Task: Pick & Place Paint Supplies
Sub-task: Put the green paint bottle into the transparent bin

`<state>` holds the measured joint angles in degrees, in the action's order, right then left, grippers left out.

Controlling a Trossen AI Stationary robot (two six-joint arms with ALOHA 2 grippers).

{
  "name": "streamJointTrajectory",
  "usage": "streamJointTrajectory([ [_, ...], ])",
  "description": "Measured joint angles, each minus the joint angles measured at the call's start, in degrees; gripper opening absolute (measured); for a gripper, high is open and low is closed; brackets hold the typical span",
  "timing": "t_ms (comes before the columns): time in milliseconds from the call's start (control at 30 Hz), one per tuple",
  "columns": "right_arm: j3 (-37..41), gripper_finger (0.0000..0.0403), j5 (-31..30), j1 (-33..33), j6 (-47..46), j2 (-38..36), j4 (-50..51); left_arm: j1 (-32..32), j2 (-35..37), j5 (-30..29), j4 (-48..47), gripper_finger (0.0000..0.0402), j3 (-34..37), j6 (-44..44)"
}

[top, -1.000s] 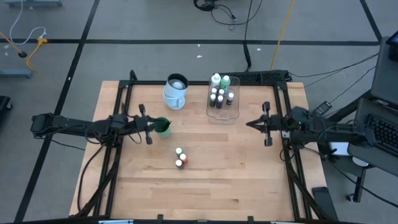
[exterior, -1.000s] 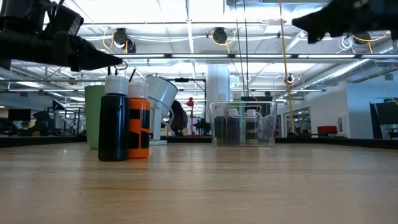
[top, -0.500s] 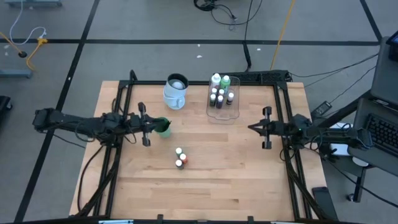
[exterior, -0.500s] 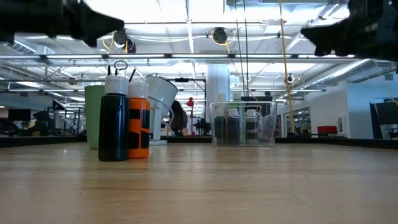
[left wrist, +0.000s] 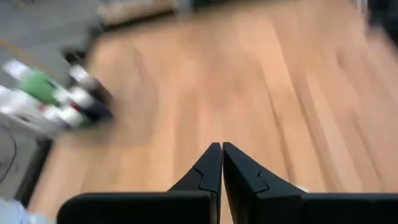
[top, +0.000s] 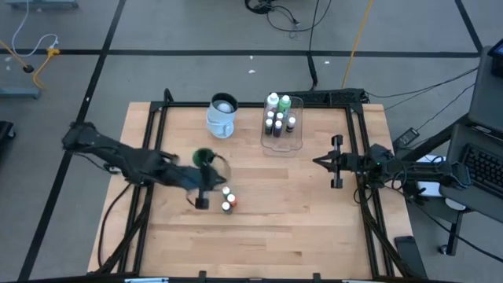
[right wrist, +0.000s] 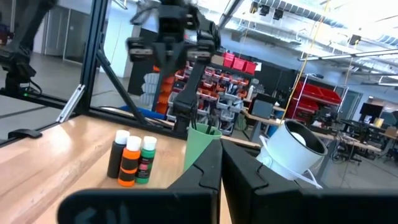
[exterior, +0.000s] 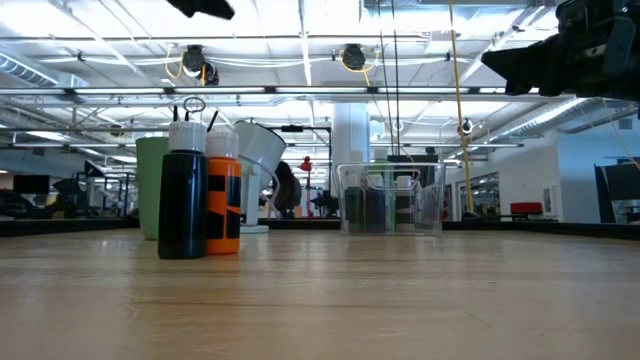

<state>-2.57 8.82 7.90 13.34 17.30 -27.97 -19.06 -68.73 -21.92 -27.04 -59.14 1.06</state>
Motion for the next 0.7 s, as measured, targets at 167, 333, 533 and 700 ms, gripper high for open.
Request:
streamJointTrajectory([
  [167, 0.1, 0.0001, 0.0, 0.0, -0.6, 0.0, -0.5, 2.4, -14.9, 6.0, -24.0, 0.0019, -18.7, 3.3],
  [333, 0.1, 0.0001, 0.0, 0.0, -1.9, 0.0, 0.0, 5.2, -25.1, 14.5, -32.4, 0.0019, -31.4, -6.6],
  [533, 0.1, 0.0001, 0.2, 0.0, -3.4, 0.0, 3.1, 8.5, -30.0, 14.4, -36.7, 0.002, -36.8, -7.0],
  [700, 0.1, 0.0003, 0.2, 0.0, -2.2, 0.0, 4.6, 9.6, -30.3, 14.9, -37.2, 0.003, -34.0, -5.1],
])
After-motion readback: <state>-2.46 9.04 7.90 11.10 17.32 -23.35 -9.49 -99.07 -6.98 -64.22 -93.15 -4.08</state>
